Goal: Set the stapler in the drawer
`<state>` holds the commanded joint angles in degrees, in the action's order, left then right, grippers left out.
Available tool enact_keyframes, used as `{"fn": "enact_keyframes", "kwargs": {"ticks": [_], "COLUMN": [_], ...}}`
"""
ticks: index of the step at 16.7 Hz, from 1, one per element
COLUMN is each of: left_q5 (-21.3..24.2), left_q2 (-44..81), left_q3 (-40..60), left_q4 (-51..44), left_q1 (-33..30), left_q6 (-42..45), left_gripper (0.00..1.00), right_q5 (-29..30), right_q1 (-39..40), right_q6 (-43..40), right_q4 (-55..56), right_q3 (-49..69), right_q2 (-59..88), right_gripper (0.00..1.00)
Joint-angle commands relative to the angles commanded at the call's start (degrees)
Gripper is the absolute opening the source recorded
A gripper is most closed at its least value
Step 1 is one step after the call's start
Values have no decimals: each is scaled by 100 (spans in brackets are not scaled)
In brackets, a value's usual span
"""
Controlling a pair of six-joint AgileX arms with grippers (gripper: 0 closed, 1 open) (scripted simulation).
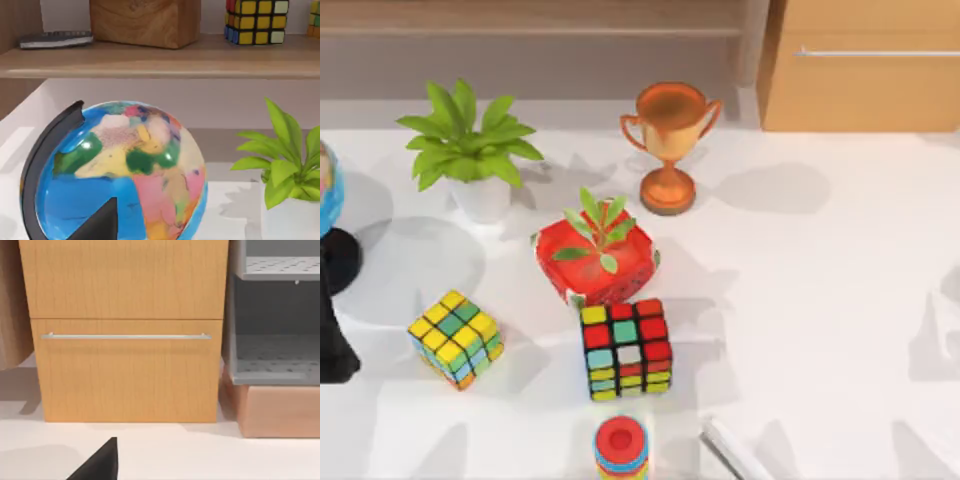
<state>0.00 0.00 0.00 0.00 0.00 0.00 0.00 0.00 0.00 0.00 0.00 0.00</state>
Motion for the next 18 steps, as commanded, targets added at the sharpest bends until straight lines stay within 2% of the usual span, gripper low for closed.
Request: {"fn": "enact_keyframes", "kwargs": {"ticks": [4,8,12,18], "left_q5": [0,0,0,0], "left_q2": [0,0,0,0], "left_q3": [0,0,0,0], "left_q4": [0,0,0,0], "left_q1": [0,0,0,0], "left_q6": [0,0,0,0], "left_gripper": [100,100,100,100], "right_q5": [-22,-74,-18,266], "right_q1": [55,300,570,852], "right_q6": [-137,-902,-2140,-4397], "right_q4": [87,584,1451,3180], "right_q3": [91,563,1298,2629], "right_q2": [120,959,2578,5873], "right_gripper": [100,100,100,100]}}
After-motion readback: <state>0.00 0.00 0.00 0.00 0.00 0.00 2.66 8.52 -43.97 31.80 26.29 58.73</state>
